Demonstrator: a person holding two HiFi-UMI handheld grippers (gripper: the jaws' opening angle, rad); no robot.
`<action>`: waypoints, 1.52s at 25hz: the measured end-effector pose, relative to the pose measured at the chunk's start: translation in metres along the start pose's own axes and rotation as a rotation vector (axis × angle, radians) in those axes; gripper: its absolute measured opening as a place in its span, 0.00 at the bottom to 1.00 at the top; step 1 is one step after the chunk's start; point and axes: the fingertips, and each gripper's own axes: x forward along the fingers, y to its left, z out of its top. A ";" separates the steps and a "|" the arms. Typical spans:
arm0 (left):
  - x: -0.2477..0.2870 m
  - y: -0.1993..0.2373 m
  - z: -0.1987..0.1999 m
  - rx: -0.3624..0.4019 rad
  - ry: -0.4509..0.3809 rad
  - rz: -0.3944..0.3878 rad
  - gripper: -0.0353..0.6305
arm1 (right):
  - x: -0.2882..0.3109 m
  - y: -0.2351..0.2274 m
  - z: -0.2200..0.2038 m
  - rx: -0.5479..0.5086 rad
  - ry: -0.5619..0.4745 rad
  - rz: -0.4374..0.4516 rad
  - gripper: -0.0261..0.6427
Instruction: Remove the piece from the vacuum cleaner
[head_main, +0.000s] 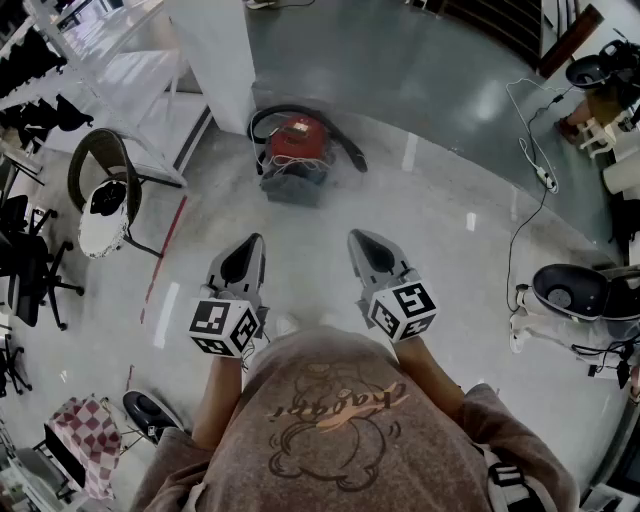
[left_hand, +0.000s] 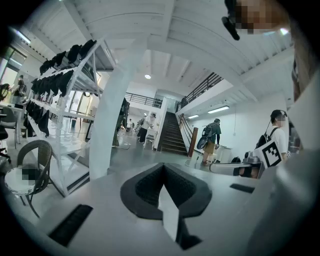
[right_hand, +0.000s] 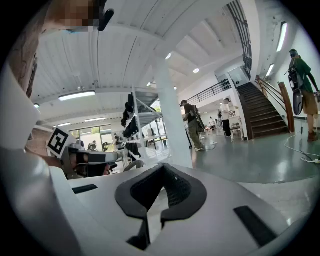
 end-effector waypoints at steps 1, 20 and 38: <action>0.000 -0.002 0.000 0.001 -0.001 0.000 0.06 | -0.002 -0.001 0.000 -0.001 -0.001 0.002 0.04; 0.017 -0.026 -0.018 -0.033 -0.015 0.056 0.06 | -0.013 -0.030 -0.024 0.041 0.013 0.060 0.04; 0.133 0.084 0.026 -0.048 0.031 -0.007 0.06 | 0.148 -0.063 0.001 0.067 0.046 0.047 0.04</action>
